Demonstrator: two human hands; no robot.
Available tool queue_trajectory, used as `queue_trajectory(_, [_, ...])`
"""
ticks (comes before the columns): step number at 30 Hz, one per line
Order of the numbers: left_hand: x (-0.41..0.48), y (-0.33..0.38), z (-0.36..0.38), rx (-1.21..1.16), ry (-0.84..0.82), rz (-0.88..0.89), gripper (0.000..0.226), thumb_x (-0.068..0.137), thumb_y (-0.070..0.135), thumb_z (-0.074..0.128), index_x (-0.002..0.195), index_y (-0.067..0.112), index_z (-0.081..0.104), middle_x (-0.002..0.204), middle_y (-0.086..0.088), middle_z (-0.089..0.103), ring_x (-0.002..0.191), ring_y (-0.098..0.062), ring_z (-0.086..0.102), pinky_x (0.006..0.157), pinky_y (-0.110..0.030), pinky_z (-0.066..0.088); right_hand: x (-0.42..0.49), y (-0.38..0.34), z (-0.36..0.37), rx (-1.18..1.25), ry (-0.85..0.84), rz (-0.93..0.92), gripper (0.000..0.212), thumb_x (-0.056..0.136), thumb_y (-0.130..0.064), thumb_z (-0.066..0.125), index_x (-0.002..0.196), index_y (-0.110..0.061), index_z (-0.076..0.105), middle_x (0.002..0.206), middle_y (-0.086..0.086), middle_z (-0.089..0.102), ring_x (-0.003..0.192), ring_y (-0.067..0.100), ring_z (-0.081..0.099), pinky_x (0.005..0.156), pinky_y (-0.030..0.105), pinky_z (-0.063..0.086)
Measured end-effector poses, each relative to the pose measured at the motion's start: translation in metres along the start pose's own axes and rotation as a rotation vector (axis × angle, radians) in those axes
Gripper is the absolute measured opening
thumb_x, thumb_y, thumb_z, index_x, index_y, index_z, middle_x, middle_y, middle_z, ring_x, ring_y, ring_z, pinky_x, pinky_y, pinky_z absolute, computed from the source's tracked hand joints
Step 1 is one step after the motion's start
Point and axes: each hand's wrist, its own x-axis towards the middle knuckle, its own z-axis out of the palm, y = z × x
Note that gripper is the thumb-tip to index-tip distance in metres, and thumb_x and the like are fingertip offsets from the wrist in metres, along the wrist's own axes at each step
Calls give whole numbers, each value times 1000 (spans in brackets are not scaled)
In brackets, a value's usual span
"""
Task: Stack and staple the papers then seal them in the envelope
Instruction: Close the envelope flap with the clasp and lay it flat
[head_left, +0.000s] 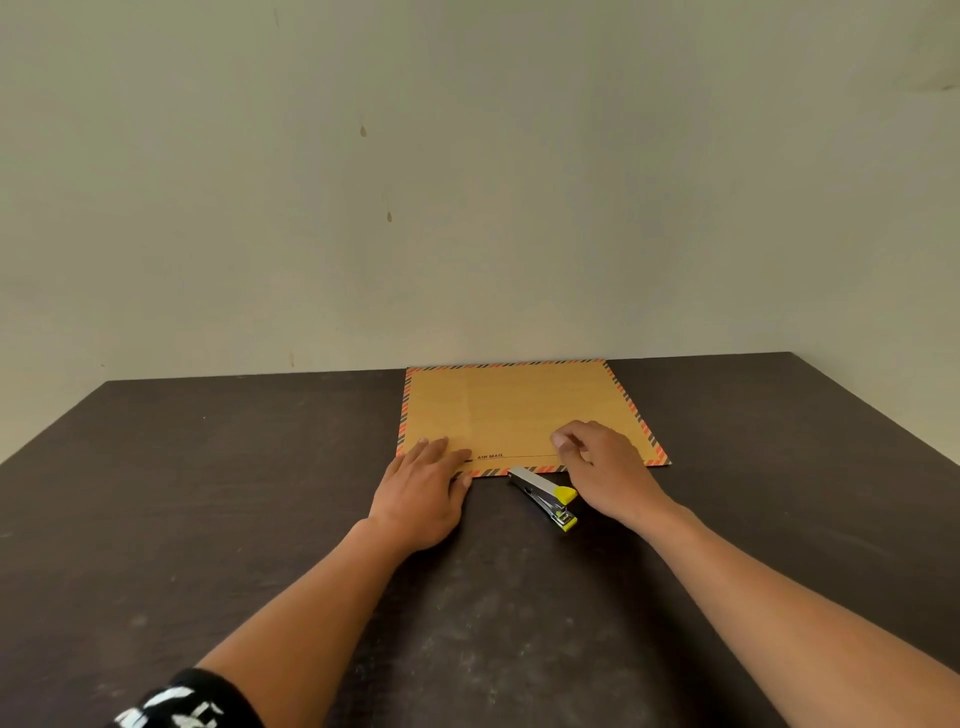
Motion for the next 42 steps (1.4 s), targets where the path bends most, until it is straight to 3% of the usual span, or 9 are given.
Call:
queue_trajectory(4, [-15, -2, -10, 14, -51, -21, 56, 102, 52, 36, 155, 35, 29, 164, -3, 24, 152, -27, 18, 122, -48, 18, -16, -26, -11, 94, -182, 37, 29, 97, -48, 55, 96, -23, 69, 102, -6, 68, 95, 15, 62, 79, 34, 51])
queue_trajectory(8, [-30, -5, -15, 26, -85, -29, 59, 101, 55, 37, 155, 33, 29, 164, -3, 25, 151, -27, 21, 122, -49, 22, -30, -41, -7, -33, -163, 79, 15, 94, -30, 56, 89, -22, 67, 95, -1, 69, 89, 22, 64, 82, 42, 57])
queue_trajectory(11, [-40, -6, -17, 29, -91, -29, 60, 100, 56, 37, 155, 32, 30, 164, -3, 25, 151, -26, 22, 122, -47, 23, -43, -50, -1, -81, -147, 85, 27, 96, -26, 55, 84, -7, 70, 88, 14, 72, 83, 32, 66, 69, 36, 52])
queue_trajectory(13, [-45, -7, -18, 29, -101, -27, 60, 100, 56, 38, 155, 31, 30, 164, -4, 24, 151, -27, 21, 122, -46, 24, -52, -59, 3, -142, -132, 63, 30, 97, -31, 55, 84, -7, 70, 85, 11, 71, 80, 28, 66, 69, 36, 52])
queue_trajectory(20, [-56, -9, -26, 5, -129, -31, 62, 101, 54, 41, 156, 29, 29, 165, -3, 22, 152, -27, 19, 123, -43, 22, -71, -75, 14, -344, -133, -37, 21, 95, -41, 61, 93, -25, 47, 109, 0, 62, 105, 25, 57, 82, 40, 50])
queue_trajectory(31, [-67, -12, -28, -97, -102, -47, 59, 101, 50, 43, 154, 27, 34, 161, -3, 30, 149, -25, 28, 120, -42, 29, -60, -86, 19, 100, -303, 37, 16, 93, -33, 60, 97, -22, 70, 93, -8, 66, 87, 11, 62, 75, 28, 50])
queue_trajectory(36, [-77, 0, -35, -72, -31, -23, 68, 94, 73, 32, 152, 38, 32, 150, -2, 43, 138, -26, 40, 109, -47, 41, -45, -65, 10, -261, -115, -30, 34, 98, -39, 54, 130, -27, 59, 140, -2, 53, 132, 24, 44, 106, 42, 43])
queue_trajectory(39, [-84, 16, -35, 30, -73, 50, 76, 85, 85, 24, 152, 49, 25, 148, -1, 43, 137, -26, 39, 106, -48, 42, -38, -49, 9, -382, -252, 38, 49, 101, -44, 47, 149, -31, 43, 160, -3, 34, 147, 27, 29, 115, 48, 33])
queue_trajectory(42, [-86, 30, -30, 174, -111, 83, 77, 83, 88, 20, 151, 51, 24, 146, -3, 45, 134, -29, 39, 103, -47, 41, -37, -43, 15, -380, -294, 71, 48, 103, -42, 43, 150, -34, 40, 159, -5, 36, 146, 28, 31, 114, 51, 34])
